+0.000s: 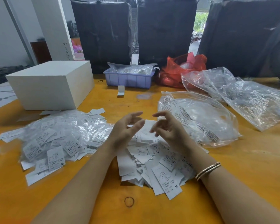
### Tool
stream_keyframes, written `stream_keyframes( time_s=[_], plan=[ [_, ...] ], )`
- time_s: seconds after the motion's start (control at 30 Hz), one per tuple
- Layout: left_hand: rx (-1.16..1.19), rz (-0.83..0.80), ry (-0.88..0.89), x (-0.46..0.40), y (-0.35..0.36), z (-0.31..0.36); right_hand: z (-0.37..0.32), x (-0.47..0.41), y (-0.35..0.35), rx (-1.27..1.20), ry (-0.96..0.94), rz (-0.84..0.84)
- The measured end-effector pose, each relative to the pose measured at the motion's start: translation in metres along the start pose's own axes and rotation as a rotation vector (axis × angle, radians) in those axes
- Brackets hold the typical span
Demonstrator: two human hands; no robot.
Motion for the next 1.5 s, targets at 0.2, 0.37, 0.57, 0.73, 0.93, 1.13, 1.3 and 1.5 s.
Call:
stream_keyframes(
  time_s=[0.2,0.37,0.57,0.73,0.93,1.13,1.3,1.5],
  plan=[
    [0.17,0.099,-0.028,-0.003,-0.004,-0.007,0.004,-0.003,0.002,-0.026,0.06,0.047],
    [0.399,0.136,-0.075,-0.006,-0.006,-0.009,0.027,-0.011,0.006,0.49,0.165,-0.033],
    [0.459,0.117,-0.075,-0.007,-0.005,-0.01,0.037,-0.015,0.016,0.802,0.152,-0.16],
    [0.423,0.072,-0.098,-0.006,-0.003,-0.012,0.034,-0.012,0.016,0.795,0.185,-0.224],
    [0.451,0.119,-0.163,-0.007,-0.002,-0.012,0.028,-0.009,0.015,0.787,0.121,-0.245],
    [0.391,0.192,-0.133,-0.007,-0.002,-0.015,0.023,-0.01,0.017,0.768,0.138,-0.263],
    [0.33,0.238,-0.041,-0.007,-0.003,-0.014,0.021,-0.011,0.012,0.515,0.15,-0.13],
    [-0.012,0.261,0.14,-0.003,-0.004,-0.011,0.02,-0.007,-0.001,0.128,0.171,0.025]
  ],
)
Point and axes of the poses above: each hand's wrist, its own x-axis away from the middle knuckle, its own y-axis out of the palm, z = x × y, the point moved 2 cm from there along -x, towards the middle knuckle, and after that the axes turned 2 degrees about -y, right-handed, at the moved point
